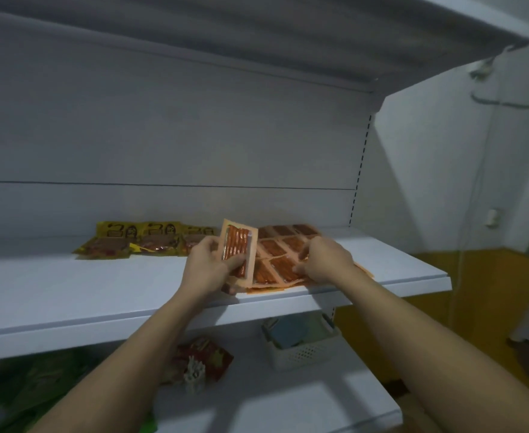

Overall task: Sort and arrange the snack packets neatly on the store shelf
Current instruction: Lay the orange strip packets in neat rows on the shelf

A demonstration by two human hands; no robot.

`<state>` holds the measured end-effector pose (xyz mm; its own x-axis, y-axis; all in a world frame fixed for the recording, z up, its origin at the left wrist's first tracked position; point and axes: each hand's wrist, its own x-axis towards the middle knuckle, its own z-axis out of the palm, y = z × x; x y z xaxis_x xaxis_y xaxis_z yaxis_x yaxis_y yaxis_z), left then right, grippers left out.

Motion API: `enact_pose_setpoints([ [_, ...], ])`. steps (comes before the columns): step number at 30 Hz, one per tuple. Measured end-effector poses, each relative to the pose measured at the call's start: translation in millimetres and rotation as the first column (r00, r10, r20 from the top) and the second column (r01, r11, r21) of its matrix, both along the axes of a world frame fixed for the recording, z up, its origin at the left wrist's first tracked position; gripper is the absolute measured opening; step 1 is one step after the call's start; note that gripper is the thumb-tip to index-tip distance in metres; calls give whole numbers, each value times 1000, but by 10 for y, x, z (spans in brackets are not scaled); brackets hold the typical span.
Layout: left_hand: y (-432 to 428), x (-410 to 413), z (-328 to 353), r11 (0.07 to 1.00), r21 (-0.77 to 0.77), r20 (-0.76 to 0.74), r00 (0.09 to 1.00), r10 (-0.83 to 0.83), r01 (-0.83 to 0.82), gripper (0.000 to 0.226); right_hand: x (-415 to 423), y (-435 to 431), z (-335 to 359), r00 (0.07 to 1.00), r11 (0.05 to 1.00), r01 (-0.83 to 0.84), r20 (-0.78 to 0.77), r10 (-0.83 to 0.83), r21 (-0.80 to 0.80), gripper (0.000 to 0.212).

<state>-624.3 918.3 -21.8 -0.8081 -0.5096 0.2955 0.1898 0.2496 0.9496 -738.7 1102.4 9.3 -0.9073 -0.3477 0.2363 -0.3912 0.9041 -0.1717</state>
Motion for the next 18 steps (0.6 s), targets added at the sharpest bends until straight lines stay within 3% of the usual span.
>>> enact_pose_setpoints([
  [2, 27, 5, 53, 994, -89, 25, 998, 58, -56, 27, 6, -8, 13, 998, 993, 48, -42, -44, 107, 40],
  [4, 55, 0, 92, 989, -108, -2, 995, 102, -101, 25, 43, -8, 37, 994, 994, 59, -94, -50, 88, 42],
  [6, 96, -13, 111, 989, -96, -39, 993, 110, -114, 20, 108, -11, 105, 998, 990, -37, -61, 29, -133, 48],
  [9, 206, -45, 148, 990, -109, -79, 993, 85, -94, 15, 302, 4, 294, 945, 837, -180, 146, 294, -517, 55],
  [11, 294, -96, 172, 997, -61, -90, 995, 33, -38, 23, 421, 6, 380, 877, 771, -233, 215, 430, -593, 42],
  [15, 492, -177, 307, 999, 18, -83, 996, -30, 32, 22, 443, -5, 475, 843, 659, -263, 165, 513, -705, 9],
  [17, 568, -234, 338, 994, -97, -46, 997, -64, 59, 14, 306, 45, 552, 876, 592, -210, 119, 468, -778, 11],
  [18, 590, -259, 314, 962, -268, 14, 999, -51, 53, 14, 211, 106, 568, 910, 568, -164, 99, 403, -807, 11],
])
